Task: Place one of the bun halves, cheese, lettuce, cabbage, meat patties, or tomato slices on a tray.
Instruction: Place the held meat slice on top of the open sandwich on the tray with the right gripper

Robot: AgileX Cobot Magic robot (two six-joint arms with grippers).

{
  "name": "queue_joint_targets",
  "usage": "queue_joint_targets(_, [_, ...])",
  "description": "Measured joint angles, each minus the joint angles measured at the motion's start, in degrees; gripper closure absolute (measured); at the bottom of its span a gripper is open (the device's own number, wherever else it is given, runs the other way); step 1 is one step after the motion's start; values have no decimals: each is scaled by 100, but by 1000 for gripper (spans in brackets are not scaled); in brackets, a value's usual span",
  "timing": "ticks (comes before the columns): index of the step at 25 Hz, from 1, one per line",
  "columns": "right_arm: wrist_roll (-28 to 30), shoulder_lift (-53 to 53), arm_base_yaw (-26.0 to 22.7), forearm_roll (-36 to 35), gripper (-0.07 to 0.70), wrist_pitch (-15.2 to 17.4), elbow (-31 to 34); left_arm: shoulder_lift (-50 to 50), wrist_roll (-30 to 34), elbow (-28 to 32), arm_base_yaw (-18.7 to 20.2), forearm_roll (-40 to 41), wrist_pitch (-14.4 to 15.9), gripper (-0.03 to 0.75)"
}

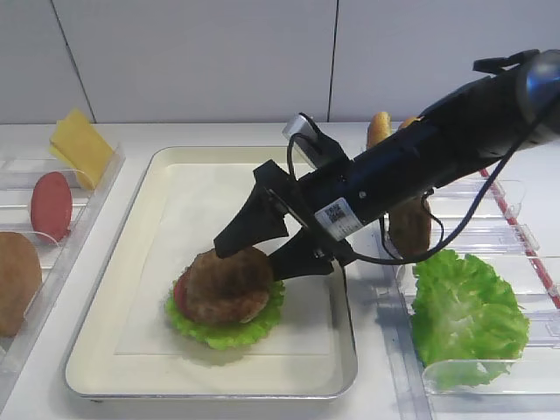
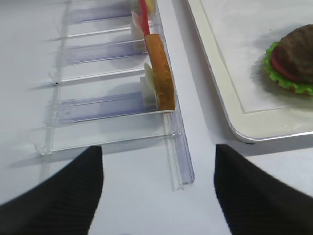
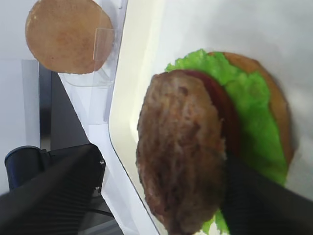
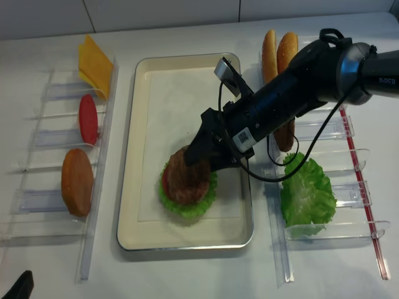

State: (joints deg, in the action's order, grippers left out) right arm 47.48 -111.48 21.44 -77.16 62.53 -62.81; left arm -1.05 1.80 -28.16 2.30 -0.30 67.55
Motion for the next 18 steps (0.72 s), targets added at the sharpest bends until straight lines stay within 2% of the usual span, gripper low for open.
queue_joint_targets(3, [0, 0, 0, 0, 67, 8, 0, 0, 0, 0, 0, 0, 0, 276])
queue_joint_targets(9, [-72, 0, 0, 339, 53, 8, -92, 0, 0, 0, 0, 0, 0, 276])
queue_joint_targets(18, [-1052, 0, 0, 1694, 51, 96, -963, 0, 0, 0, 0, 0, 0, 276])
